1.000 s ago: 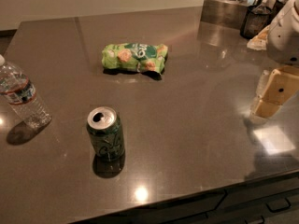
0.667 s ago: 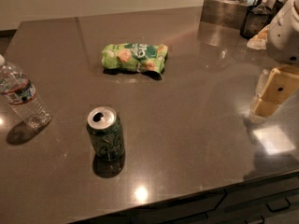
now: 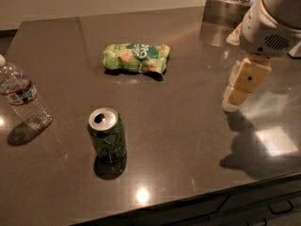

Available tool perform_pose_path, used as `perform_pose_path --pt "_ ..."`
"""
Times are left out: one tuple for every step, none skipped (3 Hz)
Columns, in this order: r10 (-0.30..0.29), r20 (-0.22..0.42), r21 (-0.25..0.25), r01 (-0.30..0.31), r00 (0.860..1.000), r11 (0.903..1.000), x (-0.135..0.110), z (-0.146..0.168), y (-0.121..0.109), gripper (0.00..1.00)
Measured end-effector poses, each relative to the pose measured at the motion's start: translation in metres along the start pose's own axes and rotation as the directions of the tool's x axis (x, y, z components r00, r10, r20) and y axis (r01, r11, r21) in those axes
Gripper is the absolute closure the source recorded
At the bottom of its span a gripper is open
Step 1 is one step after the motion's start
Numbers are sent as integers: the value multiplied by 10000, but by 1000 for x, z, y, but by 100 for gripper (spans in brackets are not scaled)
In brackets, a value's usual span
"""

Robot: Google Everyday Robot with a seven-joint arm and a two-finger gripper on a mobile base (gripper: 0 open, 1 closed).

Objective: Move green rice chip bag near green can

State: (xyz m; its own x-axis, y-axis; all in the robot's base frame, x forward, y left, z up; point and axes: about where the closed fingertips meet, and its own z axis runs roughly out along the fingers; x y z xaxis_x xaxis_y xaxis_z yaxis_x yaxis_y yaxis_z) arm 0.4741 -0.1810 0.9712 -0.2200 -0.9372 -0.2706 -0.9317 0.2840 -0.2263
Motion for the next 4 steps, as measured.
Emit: perform_pose_path --pt "552 550 -122 -546 9970 9984 -28 29 -28 0" --pt "1126 1176 -77 -1125 9867 9936 -56 53 -55 0" --pt "1606 1852 -53 -1625 9695 9867 -83 76 -77 0" --pt "1971 2463 -93 -2010 9490 9795 -108 92 -91 0"
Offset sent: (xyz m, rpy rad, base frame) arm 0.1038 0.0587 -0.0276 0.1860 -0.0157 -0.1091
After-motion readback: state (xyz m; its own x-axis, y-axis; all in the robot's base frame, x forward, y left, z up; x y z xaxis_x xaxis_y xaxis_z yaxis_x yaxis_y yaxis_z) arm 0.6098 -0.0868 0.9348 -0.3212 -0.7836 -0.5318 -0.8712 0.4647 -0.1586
